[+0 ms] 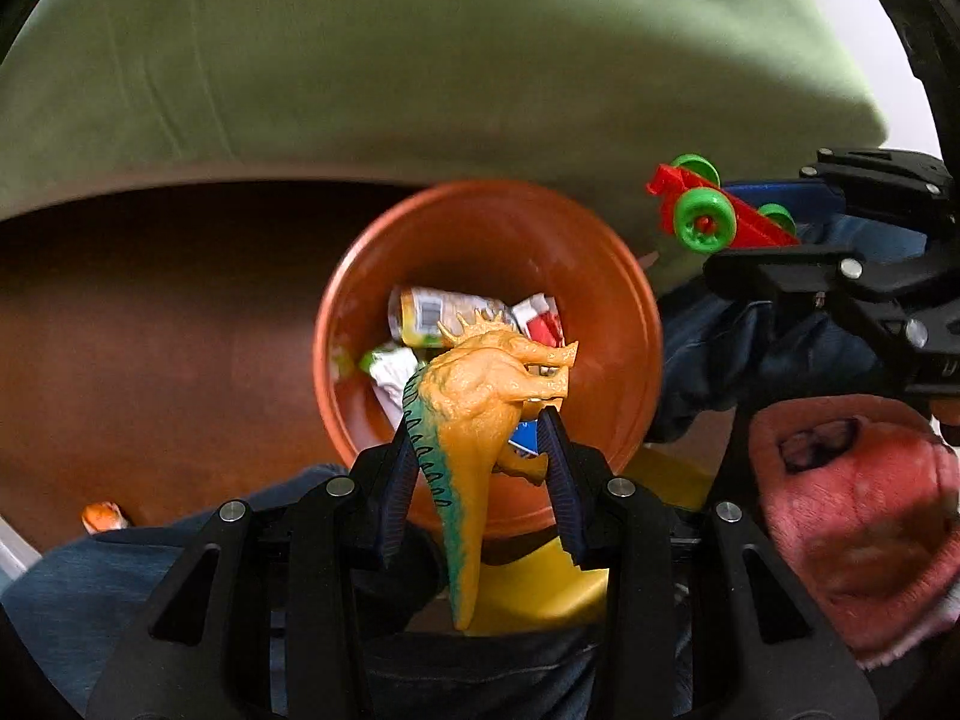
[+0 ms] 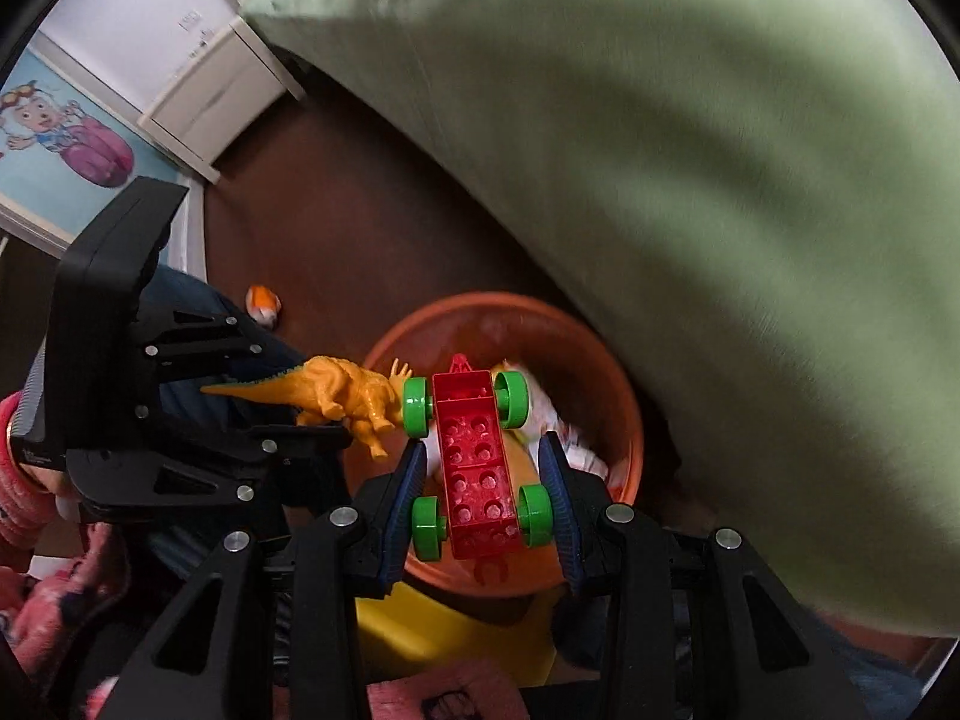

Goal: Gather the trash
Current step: 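Carry the dinosaur and toy car to the basin and release both, then raise both open grippers back toward the bed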

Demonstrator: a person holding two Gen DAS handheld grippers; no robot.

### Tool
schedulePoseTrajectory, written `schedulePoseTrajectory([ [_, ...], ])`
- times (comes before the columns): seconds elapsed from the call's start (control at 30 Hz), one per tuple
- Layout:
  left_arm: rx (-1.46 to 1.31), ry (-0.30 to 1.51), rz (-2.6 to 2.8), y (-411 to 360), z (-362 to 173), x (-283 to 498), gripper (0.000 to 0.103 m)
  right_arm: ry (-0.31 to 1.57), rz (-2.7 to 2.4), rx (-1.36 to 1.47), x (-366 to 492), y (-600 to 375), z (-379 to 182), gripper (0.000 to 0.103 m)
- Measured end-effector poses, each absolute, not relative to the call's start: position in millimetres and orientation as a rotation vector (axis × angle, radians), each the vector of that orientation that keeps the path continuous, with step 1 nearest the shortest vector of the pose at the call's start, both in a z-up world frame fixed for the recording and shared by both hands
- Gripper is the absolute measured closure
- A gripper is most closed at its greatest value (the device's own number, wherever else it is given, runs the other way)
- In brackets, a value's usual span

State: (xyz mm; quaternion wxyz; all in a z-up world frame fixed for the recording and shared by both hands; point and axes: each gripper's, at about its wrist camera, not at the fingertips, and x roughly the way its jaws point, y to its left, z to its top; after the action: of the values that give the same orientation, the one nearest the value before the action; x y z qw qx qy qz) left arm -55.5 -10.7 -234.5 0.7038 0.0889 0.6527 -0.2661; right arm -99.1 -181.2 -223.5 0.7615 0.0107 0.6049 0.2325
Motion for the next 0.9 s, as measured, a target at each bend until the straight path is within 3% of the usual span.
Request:
schedulePoseTrajectory([
  [0.3,0.204,1.517,-0.547,-19,-260,-58,0.064,1.411,0.477,0.048,-90,-181,-253,0.062],
  [0.33,0.206,1.518,-0.537,-18,-262,-58,0.063,1.41,0.468,0.046,-87,-183,-254,0.047],
  [0.37,0.211,1.518,-0.518,-17,-264,-57,0.052,1.393,0.448,0.039,-86,-184,-254,0.029],
  [0.4,0.213,1.511,-0.492,-16,-265,-57,0.043,1.383,0.439,0.036,-86,-186,-253,0.027],
  [0.43,0.21,1.504,-0.474,-13,-265,-56,0.033,1.379,0.433,0.041,-87,-188,-251,0.028],
  [0.47,0.204,1.503,-0.466,-12,-266,-56,0.031,1.372,0.425,0.054,-87,-191,-250,0.028],
  [0.9,0.195,1.512,-0.456,-7,-264,-56,0.031,1.359,0.392,0.092,-85,-202,-248,0.027],
])
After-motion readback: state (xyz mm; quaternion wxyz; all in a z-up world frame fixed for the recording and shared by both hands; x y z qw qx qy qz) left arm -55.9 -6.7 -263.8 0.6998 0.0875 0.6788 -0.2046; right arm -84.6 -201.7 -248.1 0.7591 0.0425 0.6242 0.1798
